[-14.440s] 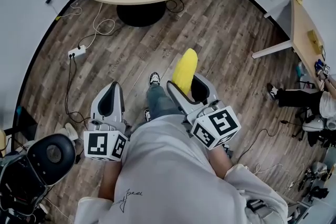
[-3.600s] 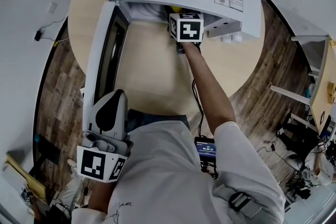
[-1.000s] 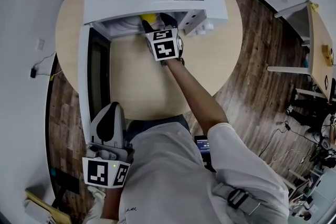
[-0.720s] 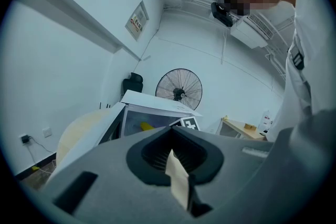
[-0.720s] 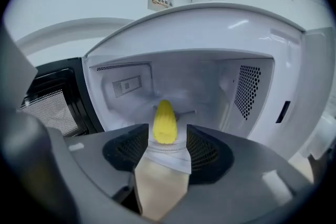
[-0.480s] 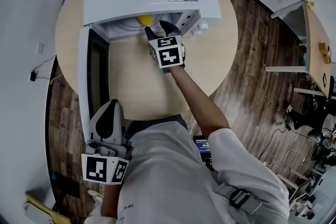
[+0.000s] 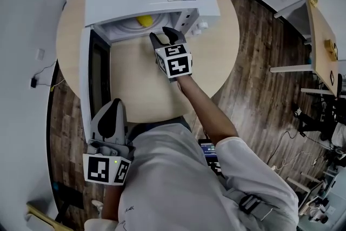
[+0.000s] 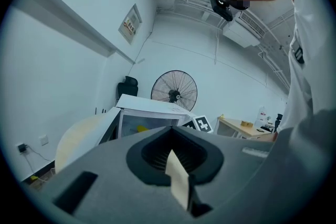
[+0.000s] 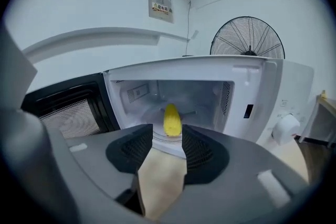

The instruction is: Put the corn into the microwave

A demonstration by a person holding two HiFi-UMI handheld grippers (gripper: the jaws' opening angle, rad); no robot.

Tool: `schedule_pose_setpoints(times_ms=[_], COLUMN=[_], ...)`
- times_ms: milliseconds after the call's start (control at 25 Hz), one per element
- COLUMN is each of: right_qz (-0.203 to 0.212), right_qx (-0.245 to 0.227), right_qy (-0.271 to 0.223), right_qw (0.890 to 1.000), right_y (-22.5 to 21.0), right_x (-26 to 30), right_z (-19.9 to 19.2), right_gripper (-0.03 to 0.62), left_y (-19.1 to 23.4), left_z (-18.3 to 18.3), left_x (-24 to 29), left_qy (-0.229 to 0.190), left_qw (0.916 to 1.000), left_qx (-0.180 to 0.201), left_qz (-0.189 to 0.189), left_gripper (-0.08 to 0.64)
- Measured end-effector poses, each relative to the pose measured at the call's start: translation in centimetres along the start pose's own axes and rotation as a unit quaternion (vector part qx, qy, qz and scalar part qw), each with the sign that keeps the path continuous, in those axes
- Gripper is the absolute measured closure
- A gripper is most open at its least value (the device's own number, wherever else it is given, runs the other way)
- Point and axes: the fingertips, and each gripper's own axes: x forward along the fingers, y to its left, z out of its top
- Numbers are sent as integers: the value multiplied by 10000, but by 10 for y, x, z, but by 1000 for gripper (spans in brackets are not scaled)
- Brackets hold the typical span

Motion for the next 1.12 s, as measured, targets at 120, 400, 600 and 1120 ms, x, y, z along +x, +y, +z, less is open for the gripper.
schedule_pose_setpoints(times_ms=[120, 400, 600, 1120], right_qz=[50, 297, 400, 523], right_qx=[152, 360, 321, 389], right_qy=[-91, -95, -94, -23], right_qw=[9998, 9989, 9986, 9979], right_y=[4, 13, 18, 36], right_x=[-12, -37, -57, -106], right_z=[5, 7, 6, -11], right_gripper=[420, 449, 474, 517], left_y=[-2, -5, -6, -11], left_z=[3, 2, 2, -7], left_x=[-3, -10, -13, -19], left_qy=[-47, -64, -112, -15], left_qw=[10000, 9999, 9998, 9994], left_qx=[14, -72, -39, -11], left_qz=[-31, -115, -132, -335], left_gripper=[571, 571, 571, 571])
